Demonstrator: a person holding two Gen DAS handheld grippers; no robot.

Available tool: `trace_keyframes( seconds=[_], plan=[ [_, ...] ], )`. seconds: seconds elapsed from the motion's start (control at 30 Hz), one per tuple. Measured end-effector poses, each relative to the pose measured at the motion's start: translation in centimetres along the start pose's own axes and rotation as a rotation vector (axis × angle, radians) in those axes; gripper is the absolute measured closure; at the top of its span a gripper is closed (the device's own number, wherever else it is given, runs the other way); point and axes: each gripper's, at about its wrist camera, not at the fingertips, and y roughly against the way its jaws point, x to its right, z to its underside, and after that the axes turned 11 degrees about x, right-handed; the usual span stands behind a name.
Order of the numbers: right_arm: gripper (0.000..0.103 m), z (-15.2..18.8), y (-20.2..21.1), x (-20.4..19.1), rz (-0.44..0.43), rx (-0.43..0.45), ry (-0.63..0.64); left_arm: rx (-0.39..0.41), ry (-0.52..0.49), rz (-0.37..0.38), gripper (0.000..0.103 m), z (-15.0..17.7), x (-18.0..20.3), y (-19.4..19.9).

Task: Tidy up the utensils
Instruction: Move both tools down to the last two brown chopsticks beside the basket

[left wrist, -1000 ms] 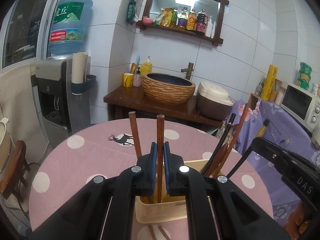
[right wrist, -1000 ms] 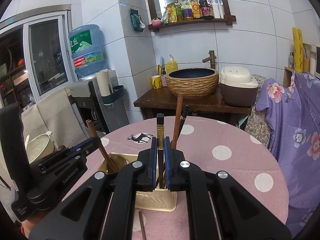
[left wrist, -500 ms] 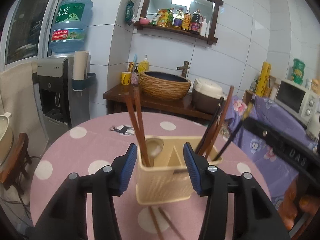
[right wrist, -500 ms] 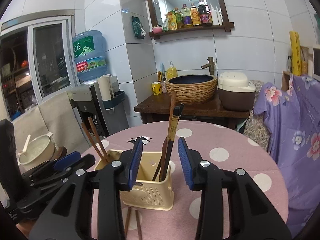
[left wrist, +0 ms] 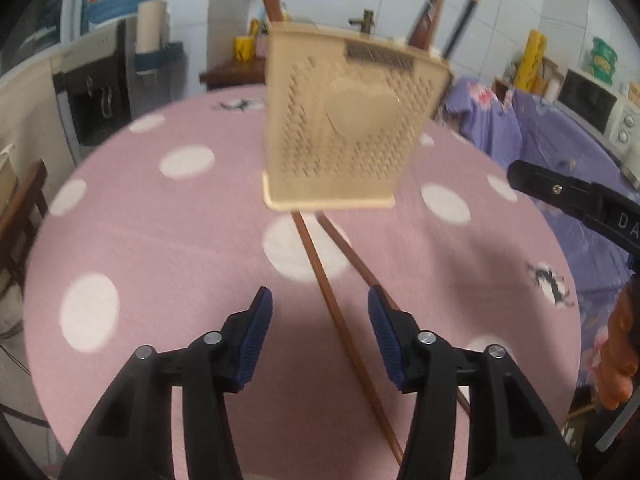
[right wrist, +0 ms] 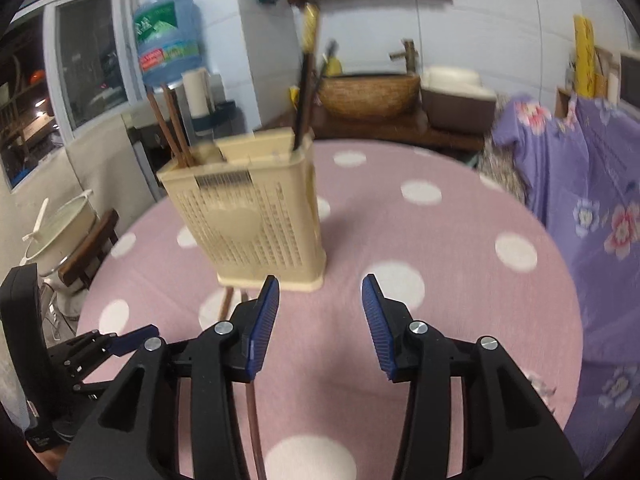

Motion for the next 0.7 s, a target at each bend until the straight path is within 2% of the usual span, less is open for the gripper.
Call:
trace_keyframes(
  seconds=[0.2,0.37,0.47,0.7],
  plan=[
    [0.059,3.4,-0.6,0.5,0.003,-0.073,-0.022,-0.033,-0.027,-0.008,0.065,1.0,1.0,-1.1],
    [0.059,4.2,-0.8,0.5,0.0,-0.087,-0.038,-0.054,-0.064,-0.043,0.083,1.4,1.4,-1.9],
    [0.059,4.2,-0.8,0.2,-0.007,-0.089,-0.037,-0.055,-0.081,-0.059,0.09,1.5,1.6,-1.8],
    [0.059,4.8,-1.3,-1.2,-0.035,-0.13,-0.004,-0.062,-0.103,-0.069,0.092,2.2,0.6,-0.6]
  ],
)
